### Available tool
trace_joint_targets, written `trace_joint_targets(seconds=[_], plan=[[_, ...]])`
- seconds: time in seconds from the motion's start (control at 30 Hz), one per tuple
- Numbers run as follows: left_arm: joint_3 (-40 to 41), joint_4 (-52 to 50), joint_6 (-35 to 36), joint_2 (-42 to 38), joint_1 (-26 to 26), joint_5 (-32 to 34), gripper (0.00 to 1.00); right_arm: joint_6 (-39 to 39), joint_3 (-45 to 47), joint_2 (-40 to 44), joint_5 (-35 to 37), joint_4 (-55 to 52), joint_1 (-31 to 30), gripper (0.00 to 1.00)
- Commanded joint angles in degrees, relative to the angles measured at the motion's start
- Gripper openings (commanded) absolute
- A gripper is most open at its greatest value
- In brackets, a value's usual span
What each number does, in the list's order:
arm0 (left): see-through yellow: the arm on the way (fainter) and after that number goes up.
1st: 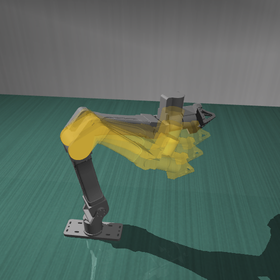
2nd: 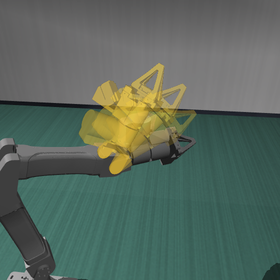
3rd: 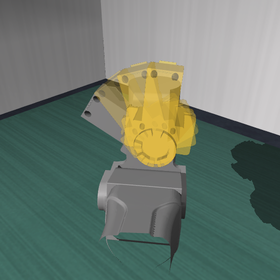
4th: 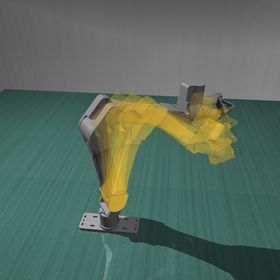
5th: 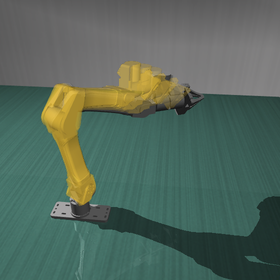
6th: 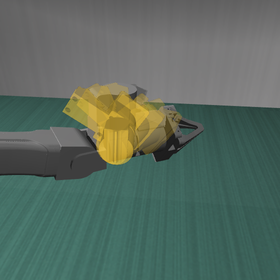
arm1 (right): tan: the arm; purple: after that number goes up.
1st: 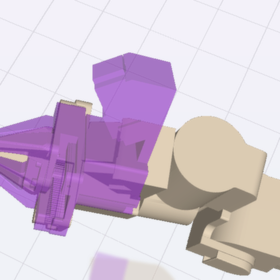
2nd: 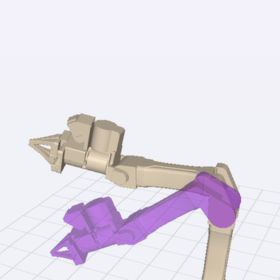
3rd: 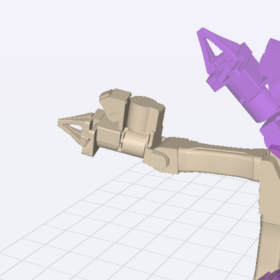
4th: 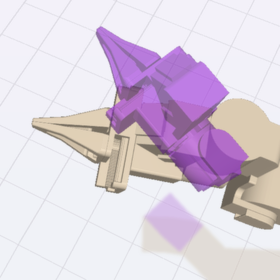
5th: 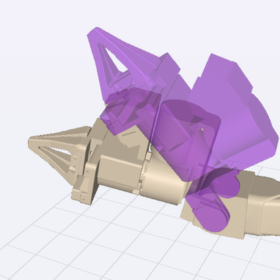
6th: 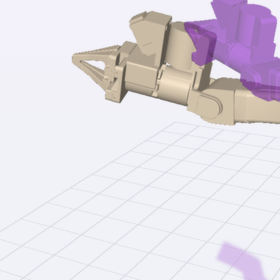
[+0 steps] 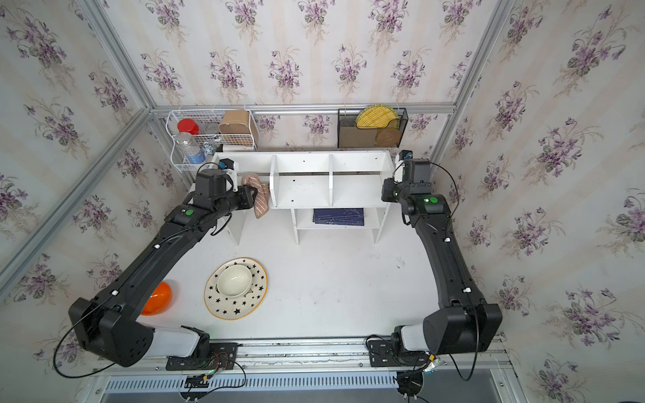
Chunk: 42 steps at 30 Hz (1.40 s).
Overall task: Wipe the bookshelf clean with a cloth
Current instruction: Wipe the dust from the shelf.
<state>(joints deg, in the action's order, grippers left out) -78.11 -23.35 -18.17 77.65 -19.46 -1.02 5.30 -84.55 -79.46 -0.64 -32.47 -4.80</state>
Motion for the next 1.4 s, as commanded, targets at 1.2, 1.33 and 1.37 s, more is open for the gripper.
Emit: trace_joint_targets(seconds=[1.2, 1.33, 1.37], plan=[[-3.03, -3.82, 0.39, 7.62, -2.32, 14.48, 0.0, 9.51, 6.05, 3.61, 4.4, 1.85, 0.01, 0.22], [-2.24, 0.63, 0.29, 8.23, -4.61, 8.37, 0.0, 9.5, 6.15, 3.61, 4.3, 1.54, -0.02, 0.19], [-2.6, 1.0, 0.13, 8.49, -5.14, 7.75, 0.0, 9.58, 6.15, 3.69, 4.19, 1.53, -0.02, 0.19]])
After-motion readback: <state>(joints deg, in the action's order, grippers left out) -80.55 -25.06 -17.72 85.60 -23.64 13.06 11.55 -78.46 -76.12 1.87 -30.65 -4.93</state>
